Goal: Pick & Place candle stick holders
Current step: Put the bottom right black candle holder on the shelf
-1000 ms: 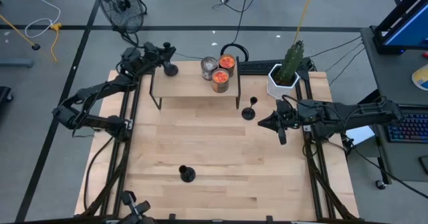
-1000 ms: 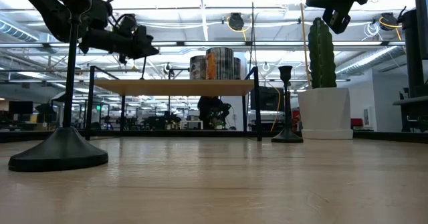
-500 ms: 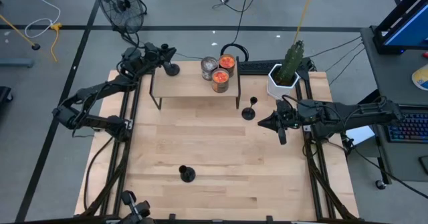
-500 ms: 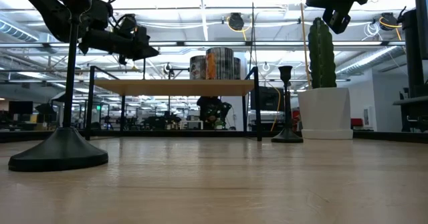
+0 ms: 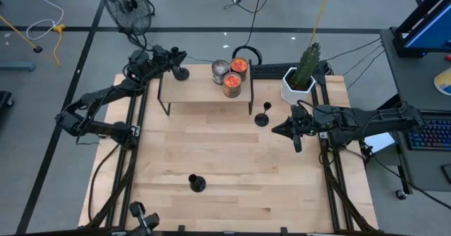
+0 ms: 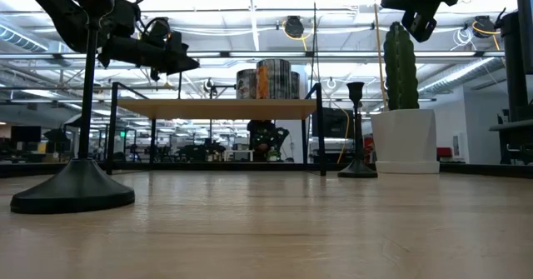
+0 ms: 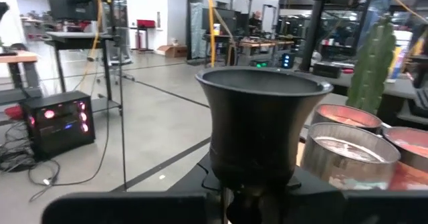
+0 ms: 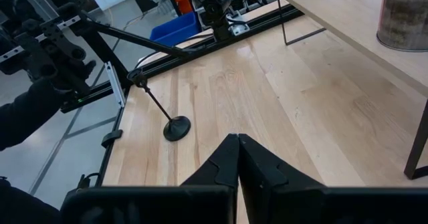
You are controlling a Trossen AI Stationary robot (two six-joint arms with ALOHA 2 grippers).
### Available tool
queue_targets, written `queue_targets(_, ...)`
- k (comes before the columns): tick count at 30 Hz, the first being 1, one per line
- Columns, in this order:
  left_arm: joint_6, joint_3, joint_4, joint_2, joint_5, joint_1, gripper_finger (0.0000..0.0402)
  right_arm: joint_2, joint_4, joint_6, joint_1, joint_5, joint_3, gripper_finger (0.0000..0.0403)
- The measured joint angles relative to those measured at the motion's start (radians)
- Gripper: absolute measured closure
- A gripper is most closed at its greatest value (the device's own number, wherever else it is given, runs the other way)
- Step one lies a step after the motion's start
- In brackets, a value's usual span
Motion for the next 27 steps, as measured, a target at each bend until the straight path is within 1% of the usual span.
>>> queue_targets(4,0.031,0.0,0.0,0.0,0.004,0.0,0.0354,0.0,0.0,0.0,0.0,0.002,0.0,0.0402)
queue_targets(7,0.034,0.0,0.002,0.0,0.004,0.0,0.0341,0.0,0.0,0.0,0.0,0.002,0.0,0.0402)
queue_targets(10,0.034,0.0,0.002,0.0,0.004,0.0,0.0309,0.0,0.0,0.0,0.0,0.002,0.0,0.0401)
queue_targets(16,0.036,0.0,0.016,0.0,0.003,0.001,0.0229,0.0,0.0,0.0,0.0,0.003,0.0,0.0401)
queue_targets(19,0.034,0.0,0.028,-0.001,0.003,0.001,0.0198,0.0,0.0,0.0,0.0,0.003,0.0,0.0402)
queue_targets(23,0.018,0.0,0.026,-0.001,0.003,0.001,0.0171,0.0,0.0,0.025,0.0,0.003,0.0,0.0401)
queue_targets(27,0.016,0.0,0.025,-0.002,0.003,0.003,0.0159,0.0,0.0,0.03,0.0,0.003,0.0,0.0402)
